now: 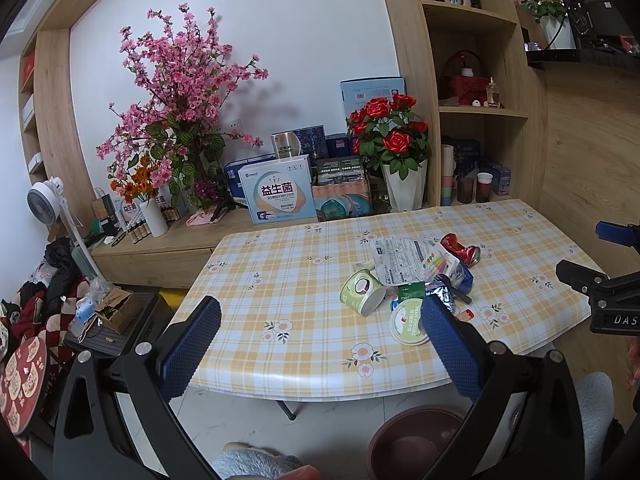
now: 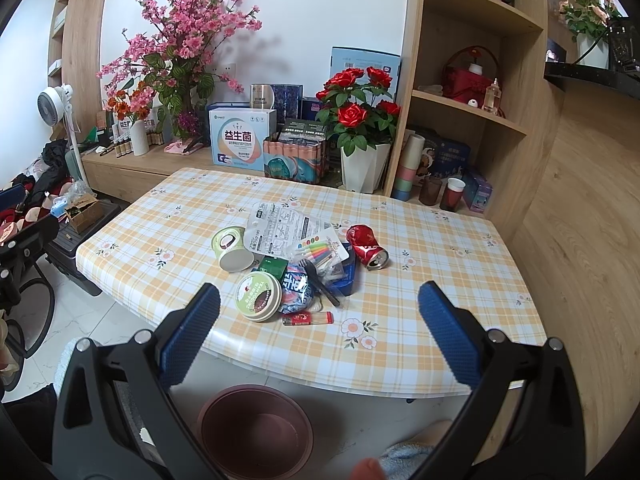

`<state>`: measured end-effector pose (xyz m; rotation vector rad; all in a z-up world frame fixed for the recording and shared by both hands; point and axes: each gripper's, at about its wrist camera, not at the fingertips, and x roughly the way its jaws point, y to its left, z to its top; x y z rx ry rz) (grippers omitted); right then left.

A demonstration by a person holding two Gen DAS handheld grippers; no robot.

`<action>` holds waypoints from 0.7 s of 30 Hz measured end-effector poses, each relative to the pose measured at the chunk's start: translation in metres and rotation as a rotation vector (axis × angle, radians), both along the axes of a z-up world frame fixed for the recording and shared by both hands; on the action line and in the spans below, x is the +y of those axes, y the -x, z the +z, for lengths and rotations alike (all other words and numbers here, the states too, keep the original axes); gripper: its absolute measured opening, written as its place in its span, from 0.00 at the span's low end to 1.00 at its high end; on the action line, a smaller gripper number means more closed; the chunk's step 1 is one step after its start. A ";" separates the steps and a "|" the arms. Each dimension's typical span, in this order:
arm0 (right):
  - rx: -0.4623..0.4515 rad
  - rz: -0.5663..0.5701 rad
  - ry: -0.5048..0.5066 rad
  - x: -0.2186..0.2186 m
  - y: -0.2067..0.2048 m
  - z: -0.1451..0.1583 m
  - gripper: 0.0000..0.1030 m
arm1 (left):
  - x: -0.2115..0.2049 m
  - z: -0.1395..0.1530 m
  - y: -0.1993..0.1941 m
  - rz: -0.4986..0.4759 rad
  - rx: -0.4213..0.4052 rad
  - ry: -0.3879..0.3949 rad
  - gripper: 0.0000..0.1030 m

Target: Collect trash

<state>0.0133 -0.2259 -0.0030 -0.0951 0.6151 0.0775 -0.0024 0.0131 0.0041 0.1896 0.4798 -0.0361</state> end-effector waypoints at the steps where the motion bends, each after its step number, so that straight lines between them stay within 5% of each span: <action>1: 0.000 0.000 0.000 0.000 0.000 0.000 0.95 | 0.000 0.000 0.000 0.000 0.000 0.000 0.95; 21: 0.008 0.002 -0.011 0.001 0.002 -0.005 0.95 | 0.004 -0.011 -0.002 -0.010 0.025 0.040 0.95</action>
